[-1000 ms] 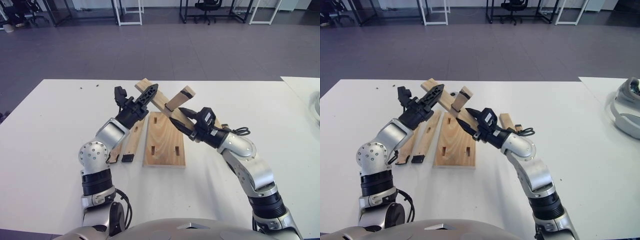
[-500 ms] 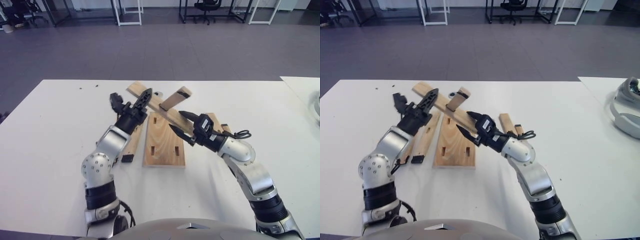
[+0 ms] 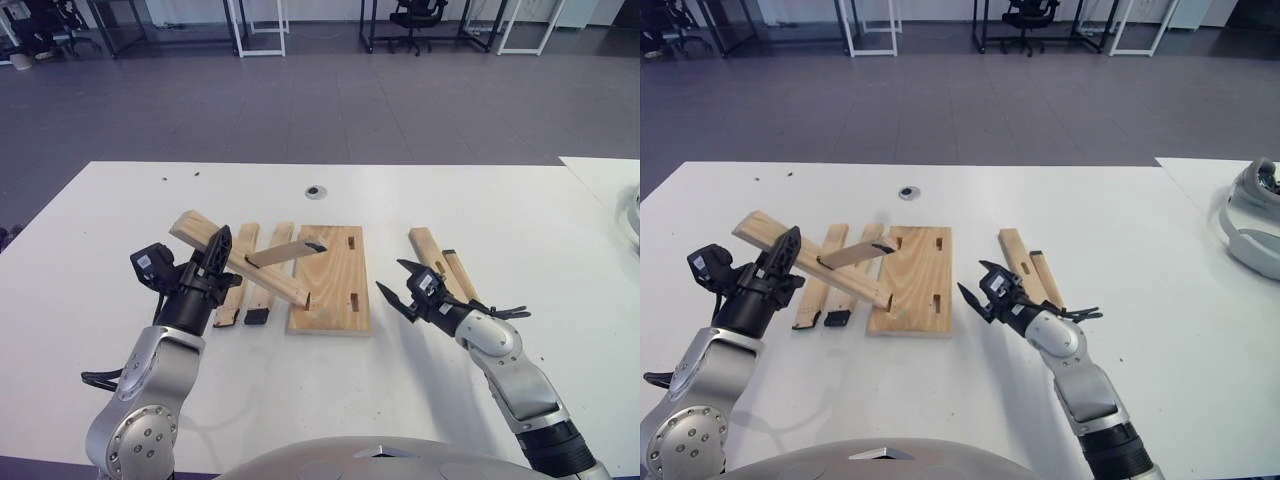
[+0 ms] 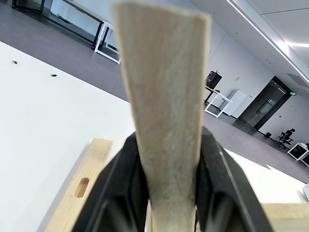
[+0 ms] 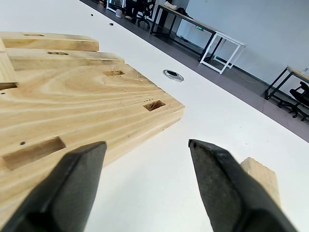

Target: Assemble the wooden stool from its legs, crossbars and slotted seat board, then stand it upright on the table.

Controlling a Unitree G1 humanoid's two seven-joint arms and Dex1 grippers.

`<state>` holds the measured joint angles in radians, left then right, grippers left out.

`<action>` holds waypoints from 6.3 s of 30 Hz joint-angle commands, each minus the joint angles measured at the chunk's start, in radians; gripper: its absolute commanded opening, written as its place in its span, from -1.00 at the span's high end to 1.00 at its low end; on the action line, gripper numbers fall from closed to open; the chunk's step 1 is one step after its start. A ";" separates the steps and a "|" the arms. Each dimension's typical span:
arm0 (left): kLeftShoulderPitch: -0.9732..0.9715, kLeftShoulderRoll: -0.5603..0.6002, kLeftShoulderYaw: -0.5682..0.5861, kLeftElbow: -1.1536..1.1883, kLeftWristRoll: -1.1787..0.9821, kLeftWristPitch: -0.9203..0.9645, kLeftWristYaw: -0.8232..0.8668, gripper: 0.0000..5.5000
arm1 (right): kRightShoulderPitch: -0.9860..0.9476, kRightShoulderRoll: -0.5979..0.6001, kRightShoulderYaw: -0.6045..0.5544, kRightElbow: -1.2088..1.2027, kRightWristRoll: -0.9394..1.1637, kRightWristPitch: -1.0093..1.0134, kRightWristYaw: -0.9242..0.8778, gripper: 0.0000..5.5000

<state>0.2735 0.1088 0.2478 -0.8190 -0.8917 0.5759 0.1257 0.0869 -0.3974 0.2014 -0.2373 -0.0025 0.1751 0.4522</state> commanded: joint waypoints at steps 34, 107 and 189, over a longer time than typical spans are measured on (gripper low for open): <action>-0.200 0.183 0.025 -0.072 -0.257 0.424 0.440 0.62 | -0.033 0.062 0.077 0.093 -0.107 -0.005 -0.025 -0.15; -0.302 0.326 -0.407 0.556 0.506 0.227 -0.296 -0.03 | -0.286 0.086 -0.209 0.328 -0.092 0.023 -0.251 -0.15; -0.320 0.113 -0.451 0.370 0.695 0.083 -0.581 -0.60 | -0.018 -0.018 -0.250 -0.393 0.701 0.617 -0.708 0.62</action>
<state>-0.0159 0.2280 -0.2074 -0.4213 -0.1671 0.6320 -0.4565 -0.0143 -0.3862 -0.1079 -0.6860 0.7680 0.6789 -0.2486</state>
